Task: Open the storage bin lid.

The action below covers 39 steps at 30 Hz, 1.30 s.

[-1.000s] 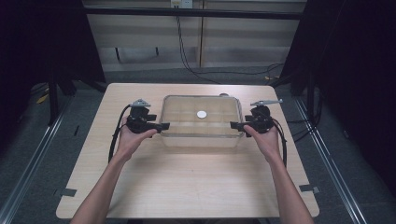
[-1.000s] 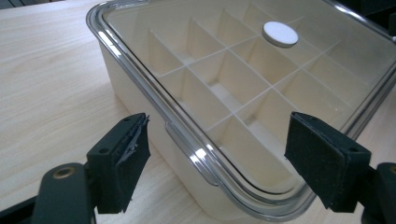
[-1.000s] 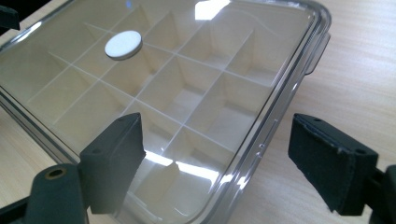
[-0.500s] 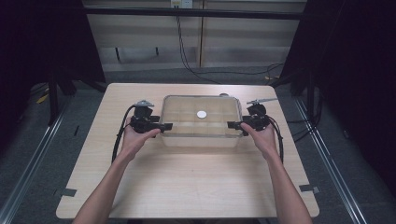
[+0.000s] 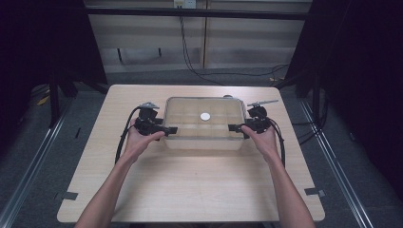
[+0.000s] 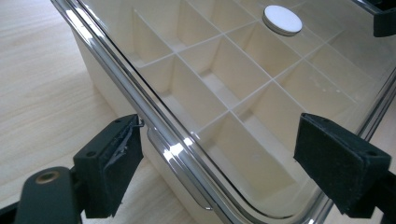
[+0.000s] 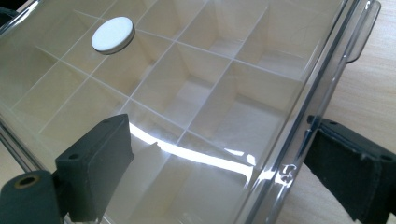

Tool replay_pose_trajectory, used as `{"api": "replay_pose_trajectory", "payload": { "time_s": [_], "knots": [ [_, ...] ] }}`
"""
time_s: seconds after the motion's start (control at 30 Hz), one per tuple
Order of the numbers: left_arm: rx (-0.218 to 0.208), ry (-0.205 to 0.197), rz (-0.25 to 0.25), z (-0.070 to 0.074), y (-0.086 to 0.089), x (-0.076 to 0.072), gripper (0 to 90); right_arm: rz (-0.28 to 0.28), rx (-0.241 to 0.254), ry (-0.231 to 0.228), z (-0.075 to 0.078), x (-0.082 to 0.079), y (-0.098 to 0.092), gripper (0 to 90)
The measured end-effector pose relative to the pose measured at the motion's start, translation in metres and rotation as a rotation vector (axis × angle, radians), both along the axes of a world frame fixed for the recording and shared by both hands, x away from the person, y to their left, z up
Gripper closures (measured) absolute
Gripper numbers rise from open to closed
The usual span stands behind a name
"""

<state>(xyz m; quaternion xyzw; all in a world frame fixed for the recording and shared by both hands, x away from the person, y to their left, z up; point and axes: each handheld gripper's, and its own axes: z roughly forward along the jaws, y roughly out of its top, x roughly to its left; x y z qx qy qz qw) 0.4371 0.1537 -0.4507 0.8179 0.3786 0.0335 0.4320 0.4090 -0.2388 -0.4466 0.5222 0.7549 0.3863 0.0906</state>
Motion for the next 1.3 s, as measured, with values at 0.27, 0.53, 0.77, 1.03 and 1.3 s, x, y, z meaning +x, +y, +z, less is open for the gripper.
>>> {"api": "replay_pose_trajectory", "payload": {
  "time_s": [0.27, 0.53, 0.77, 1.03, 1.3],
  "knots": [
    [-0.016, 0.015, -0.011, -0.002, -0.003, 0.001, 13.0, -0.005, 0.026, 0.0, -0.003, 0.001, 0.0, 8.1],
    [-0.034, 0.027, -0.026, -0.004, -0.002, 0.003, 11.9, -0.009, 0.044, -0.005, -0.006, 0.001, 0.001, 7.4],
    [-0.055, 0.022, -0.02, -0.004, 0.005, 0.002, 20.3, -0.046, 0.002, -0.07, -0.005, -0.005, 0.005, 7.9],
    [-0.028, -0.032, 0.005, 0.001, 0.007, -0.002, 25.2, -0.056, 0.022, -0.098, -0.005, -0.007, 0.002, 13.6],
    [-0.04, -0.056, 0.021, 0.003, 0.009, -0.004, 31.1, -0.067, 0.03, -0.116, -0.004, -0.009, 0.001, 16.2]
  ]
}}
